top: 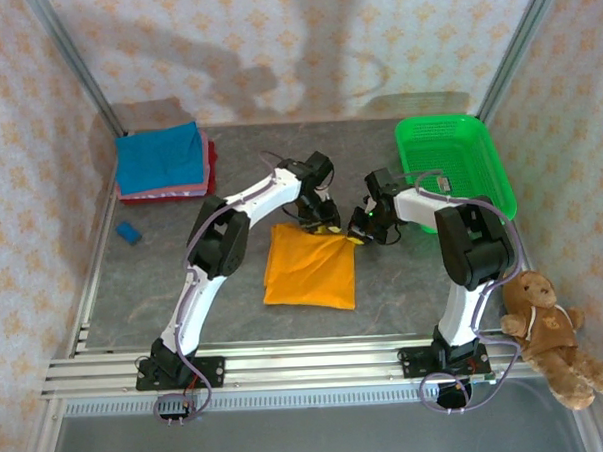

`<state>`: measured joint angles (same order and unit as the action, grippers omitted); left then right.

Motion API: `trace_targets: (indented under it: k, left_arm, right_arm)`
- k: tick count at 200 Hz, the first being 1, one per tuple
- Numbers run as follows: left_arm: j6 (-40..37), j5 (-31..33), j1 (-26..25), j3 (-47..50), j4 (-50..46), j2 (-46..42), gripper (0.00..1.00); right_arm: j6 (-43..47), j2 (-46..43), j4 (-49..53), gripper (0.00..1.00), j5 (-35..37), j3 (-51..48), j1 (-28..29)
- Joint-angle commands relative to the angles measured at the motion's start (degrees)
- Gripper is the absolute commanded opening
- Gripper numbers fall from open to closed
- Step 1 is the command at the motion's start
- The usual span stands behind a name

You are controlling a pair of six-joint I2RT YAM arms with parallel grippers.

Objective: Fold and stack the t-shirts

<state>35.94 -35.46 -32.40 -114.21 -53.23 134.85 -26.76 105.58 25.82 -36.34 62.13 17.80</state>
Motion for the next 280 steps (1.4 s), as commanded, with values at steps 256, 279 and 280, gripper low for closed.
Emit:
trace_targets:
  k: [256,279,280]
  left_arm:
    - [-0.81,15.46,0.74,45.88,14.05,-25.89,0.62]
    - [0.46,15.34,-1.35,46.31,15.10,-25.86,0.51]
    - [0.54,15.34,-1.43,46.38,15.10,-25.86,0.51]
  right_arm:
    - [4.04,2.57,4.76,0.00,1.31,-0.08,0.11]
    - [3.83,2.53,4.42,0.00,0.92,-0.25,0.04]
    - [3.83,2.48,4.33,0.00,0.92,-0.25,0.09]
